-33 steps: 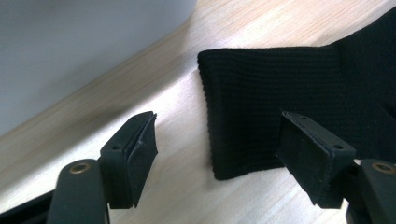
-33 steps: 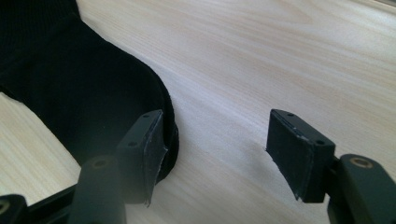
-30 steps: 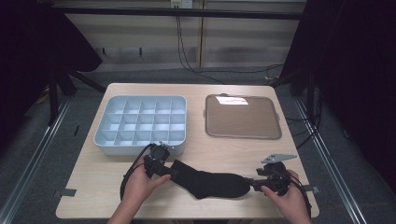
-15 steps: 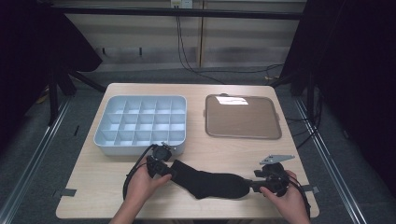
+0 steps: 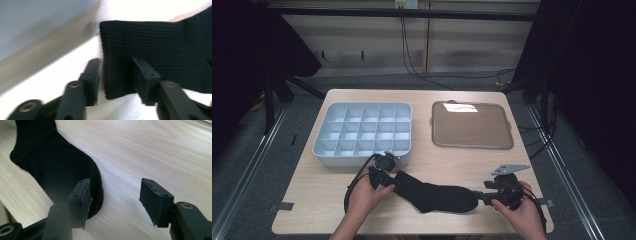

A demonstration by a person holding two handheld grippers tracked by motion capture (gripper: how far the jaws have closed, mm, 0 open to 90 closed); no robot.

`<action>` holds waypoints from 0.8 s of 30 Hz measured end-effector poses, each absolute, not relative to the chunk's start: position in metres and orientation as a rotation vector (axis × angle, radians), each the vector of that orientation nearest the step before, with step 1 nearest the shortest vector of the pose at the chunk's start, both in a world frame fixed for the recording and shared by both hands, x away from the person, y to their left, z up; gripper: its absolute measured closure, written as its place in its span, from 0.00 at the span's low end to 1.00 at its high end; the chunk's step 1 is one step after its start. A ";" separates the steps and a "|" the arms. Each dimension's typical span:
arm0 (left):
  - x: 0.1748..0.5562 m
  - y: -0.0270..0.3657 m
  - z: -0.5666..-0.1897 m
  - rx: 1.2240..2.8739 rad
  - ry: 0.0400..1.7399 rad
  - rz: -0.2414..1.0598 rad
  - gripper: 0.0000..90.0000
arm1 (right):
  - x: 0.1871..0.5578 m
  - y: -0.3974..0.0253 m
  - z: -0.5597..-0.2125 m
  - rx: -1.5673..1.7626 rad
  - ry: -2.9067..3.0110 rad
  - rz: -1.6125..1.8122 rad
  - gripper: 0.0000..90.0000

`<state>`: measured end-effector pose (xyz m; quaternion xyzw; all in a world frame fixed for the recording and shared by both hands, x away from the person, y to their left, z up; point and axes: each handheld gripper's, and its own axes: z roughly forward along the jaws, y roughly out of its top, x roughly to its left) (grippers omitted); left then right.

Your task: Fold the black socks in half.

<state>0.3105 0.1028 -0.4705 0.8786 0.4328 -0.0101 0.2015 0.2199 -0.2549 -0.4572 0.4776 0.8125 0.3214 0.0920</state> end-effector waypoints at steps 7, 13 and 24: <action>0.310 0.101 -0.470 2.456 1.216 -0.035 0.77 | 0.220 -0.242 -0.465 1.409 2.478 0.892 0.49; 0.308 0.099 -0.461 2.468 1.179 -0.003 0.85 | 0.223 -0.240 -0.472 1.427 2.504 0.881 0.55; 0.305 0.093 -0.442 2.472 1.117 -0.017 0.89 | 0.227 -0.234 -0.474 1.475 2.557 0.828 0.72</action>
